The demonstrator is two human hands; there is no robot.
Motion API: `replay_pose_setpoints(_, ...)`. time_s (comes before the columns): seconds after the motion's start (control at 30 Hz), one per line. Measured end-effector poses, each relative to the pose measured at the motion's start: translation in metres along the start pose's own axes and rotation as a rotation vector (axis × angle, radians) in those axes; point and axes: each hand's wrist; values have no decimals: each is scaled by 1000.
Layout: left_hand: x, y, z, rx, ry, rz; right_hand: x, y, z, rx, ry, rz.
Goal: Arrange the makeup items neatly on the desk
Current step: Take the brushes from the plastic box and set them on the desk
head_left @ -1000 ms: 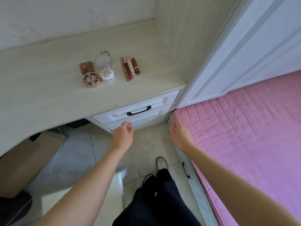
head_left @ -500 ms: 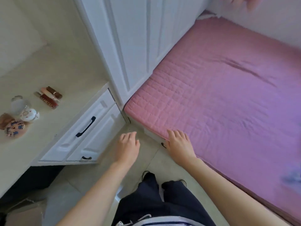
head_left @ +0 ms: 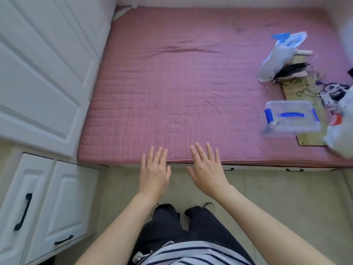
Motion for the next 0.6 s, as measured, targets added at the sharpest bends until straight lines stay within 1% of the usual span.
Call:
replay_pose_setpoints(0.17, 96, -34, 15, -14, 8, 133, 93, 28, -4, 18, -51, 136)
replay_pose_setpoints(0.33, 189, -70, 35, -74, -18, 304, 180, 55, -3, 31, -101, 252)
replay_pose_setpoints(0.47, 250, -99, 42, -87, -30, 400, 239, 67, -5, 50, -116, 337)
replay_pose_setpoints(0.6, 297, -125, 47, -111, -47, 487, 291, 71, -8, 71, -157, 439)
Point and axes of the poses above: each hand's wrist, its own y-axis away from the middle knuckle, its own z-axis out of the palm, x = y × z, and after that the axes turned 9 degrees about z, right-handed
